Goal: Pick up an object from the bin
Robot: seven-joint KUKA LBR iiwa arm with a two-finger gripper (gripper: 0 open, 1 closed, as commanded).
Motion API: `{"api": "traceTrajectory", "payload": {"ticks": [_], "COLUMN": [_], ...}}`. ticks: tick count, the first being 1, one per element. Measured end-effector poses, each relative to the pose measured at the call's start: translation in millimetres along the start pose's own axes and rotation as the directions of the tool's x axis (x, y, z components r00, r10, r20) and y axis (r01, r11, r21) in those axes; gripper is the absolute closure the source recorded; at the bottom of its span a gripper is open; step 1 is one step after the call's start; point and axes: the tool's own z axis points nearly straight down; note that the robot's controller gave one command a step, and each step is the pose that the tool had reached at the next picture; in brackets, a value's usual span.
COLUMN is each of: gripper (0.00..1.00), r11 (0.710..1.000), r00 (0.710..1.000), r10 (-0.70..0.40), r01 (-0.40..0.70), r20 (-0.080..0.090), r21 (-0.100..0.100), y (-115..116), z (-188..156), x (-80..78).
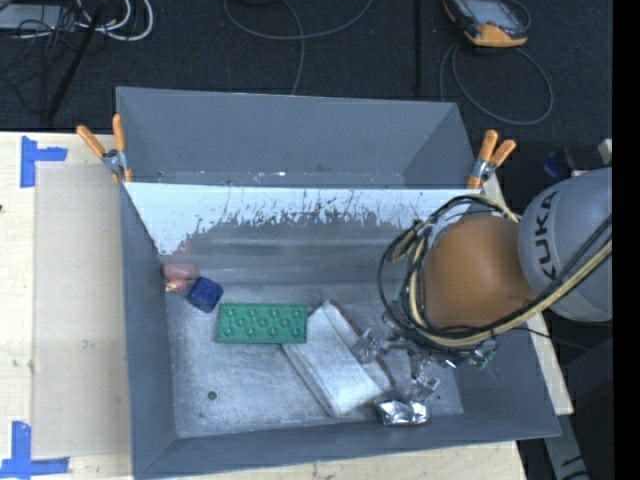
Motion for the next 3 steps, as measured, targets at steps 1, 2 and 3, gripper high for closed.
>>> {"api": "traceTrajectory", "payload": {"ticks": [1, 2, 3], "gripper": [1.0, 0.0, 1.0], "r11": [1.0, 1.0, 1.0], "r00": [1.0, 1.0, 1.0], "r10": [-0.002, -0.006, -0.006], "r01": [0.002, 0.006, 0.006], "r20": [-0.004, -0.003, -0.002], "r21": [-0.003, -0.005, -0.003], "y": [0.9, 2.2, 1.5], "z": [0.5, 1.2, 0.4], "x": [0.6, 0.1, -0.5]}}
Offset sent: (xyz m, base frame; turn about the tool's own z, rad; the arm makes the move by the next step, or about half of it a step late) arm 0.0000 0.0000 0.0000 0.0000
